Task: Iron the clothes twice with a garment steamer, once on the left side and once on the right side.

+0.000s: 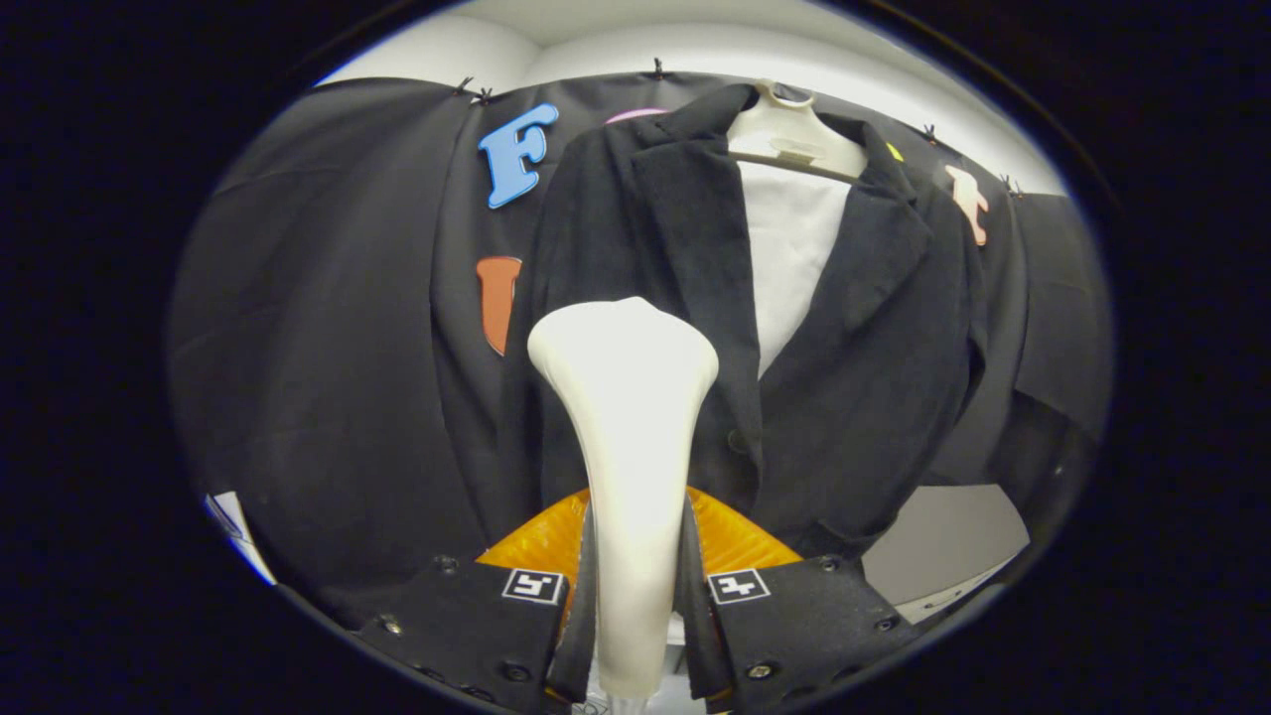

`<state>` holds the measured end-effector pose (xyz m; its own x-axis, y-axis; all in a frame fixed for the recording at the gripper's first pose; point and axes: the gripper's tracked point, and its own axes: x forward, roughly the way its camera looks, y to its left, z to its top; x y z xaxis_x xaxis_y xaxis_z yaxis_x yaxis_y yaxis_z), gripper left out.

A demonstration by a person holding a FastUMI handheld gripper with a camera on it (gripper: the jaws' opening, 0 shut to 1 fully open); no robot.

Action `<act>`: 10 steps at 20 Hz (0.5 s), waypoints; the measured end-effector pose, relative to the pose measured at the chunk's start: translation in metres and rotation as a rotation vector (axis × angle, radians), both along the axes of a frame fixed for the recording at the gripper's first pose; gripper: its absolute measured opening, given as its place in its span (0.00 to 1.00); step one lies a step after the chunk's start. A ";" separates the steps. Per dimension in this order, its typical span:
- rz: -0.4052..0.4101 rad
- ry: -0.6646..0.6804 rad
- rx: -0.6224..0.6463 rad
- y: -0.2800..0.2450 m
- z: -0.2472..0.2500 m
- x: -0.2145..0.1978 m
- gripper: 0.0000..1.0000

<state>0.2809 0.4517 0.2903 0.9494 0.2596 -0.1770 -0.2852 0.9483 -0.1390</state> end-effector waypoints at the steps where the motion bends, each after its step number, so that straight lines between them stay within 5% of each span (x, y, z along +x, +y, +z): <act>1: 0.002 0.011 -0.005 0.001 -0.008 0.000 0.40; 10: -0.005 0.103 -0.052 -0.004 -0.081 -0.003 0.40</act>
<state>0.2779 0.4480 0.2093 0.9266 0.2433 -0.2867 -0.2962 0.9419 -0.1583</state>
